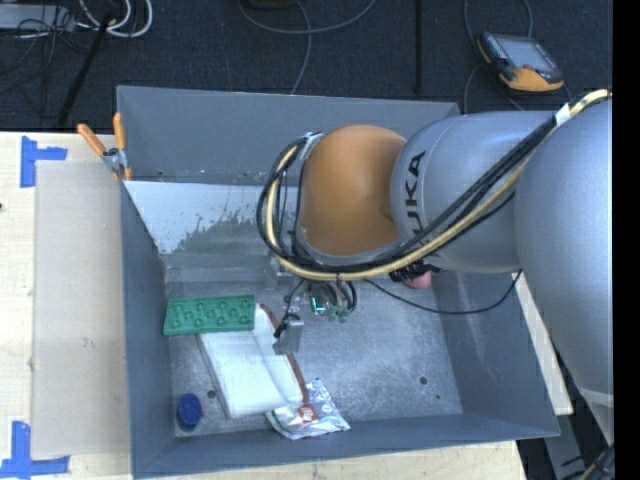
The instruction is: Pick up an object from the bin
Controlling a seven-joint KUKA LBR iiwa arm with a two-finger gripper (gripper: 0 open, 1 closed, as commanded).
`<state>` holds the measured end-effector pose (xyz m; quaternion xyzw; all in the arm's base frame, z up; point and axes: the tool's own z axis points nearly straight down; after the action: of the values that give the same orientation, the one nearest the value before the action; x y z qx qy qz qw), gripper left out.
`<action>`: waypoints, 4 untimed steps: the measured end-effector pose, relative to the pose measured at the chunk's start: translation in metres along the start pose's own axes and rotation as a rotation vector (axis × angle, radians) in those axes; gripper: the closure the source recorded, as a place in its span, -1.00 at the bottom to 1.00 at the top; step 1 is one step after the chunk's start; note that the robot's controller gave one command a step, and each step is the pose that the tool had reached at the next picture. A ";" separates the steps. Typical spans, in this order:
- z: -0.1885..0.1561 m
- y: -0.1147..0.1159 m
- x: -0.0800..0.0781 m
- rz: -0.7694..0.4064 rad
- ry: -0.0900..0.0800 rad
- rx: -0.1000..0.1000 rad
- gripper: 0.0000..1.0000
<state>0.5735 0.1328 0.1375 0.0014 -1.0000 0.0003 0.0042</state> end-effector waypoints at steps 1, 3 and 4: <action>0.061 0.045 -0.031 0.049 -0.010 0.002 -1.00; 0.064 0.064 -0.027 -0.075 -0.017 0.002 1.00; -0.059 0.076 -0.001 -0.066 -0.016 -0.003 1.00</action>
Offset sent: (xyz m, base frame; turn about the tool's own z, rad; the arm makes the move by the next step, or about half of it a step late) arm 0.0283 0.0449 -0.0610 0.0527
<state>0.5751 0.2085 0.1960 0.0347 -0.9994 -0.0014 -0.0037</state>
